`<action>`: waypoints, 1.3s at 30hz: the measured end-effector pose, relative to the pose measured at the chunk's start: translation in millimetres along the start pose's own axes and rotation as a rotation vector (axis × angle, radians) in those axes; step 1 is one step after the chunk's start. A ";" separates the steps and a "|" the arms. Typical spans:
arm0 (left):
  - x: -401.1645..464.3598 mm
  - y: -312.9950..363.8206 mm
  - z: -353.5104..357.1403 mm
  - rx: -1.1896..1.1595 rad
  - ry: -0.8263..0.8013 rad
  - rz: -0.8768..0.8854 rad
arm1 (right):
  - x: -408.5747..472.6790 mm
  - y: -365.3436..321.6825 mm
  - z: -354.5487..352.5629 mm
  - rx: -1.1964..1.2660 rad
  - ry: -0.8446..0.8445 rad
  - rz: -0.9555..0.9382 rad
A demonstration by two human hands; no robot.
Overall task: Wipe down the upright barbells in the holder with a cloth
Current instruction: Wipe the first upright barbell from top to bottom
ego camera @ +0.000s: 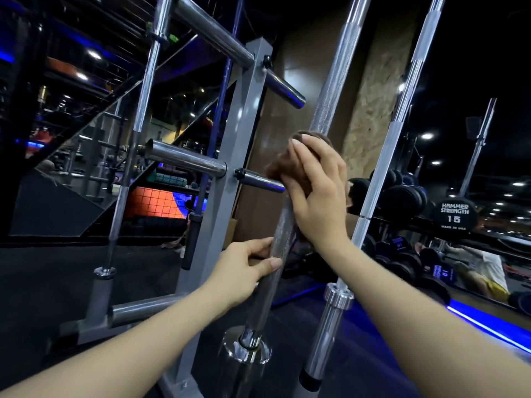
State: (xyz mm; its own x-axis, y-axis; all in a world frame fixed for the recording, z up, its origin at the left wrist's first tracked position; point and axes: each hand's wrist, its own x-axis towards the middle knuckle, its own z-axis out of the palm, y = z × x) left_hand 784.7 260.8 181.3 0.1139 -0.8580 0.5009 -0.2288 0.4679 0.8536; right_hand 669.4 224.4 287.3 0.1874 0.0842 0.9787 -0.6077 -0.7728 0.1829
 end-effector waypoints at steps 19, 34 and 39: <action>-33.6 -33.8 9.4 0.227 -0.002 -0.130 | -56.7 -10.0 -0.5 -0.140 -0.186 -0.166; -37.6 -51.1 13.1 0.040 0.011 -0.137 | -50.0 -5.3 -10.2 -0.069 -0.131 -0.079; -37.1 -50.5 14.1 0.042 0.019 -0.113 | -117.2 -14.0 -16.9 -0.075 -0.361 -0.295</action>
State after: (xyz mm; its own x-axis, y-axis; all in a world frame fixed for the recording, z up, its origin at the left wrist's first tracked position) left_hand 778.4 265.9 117.7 0.1593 -0.9003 0.4050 -0.2535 0.3592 0.8982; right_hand 642.9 236.0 171.5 0.6091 0.0588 0.7909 -0.5399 -0.6998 0.4678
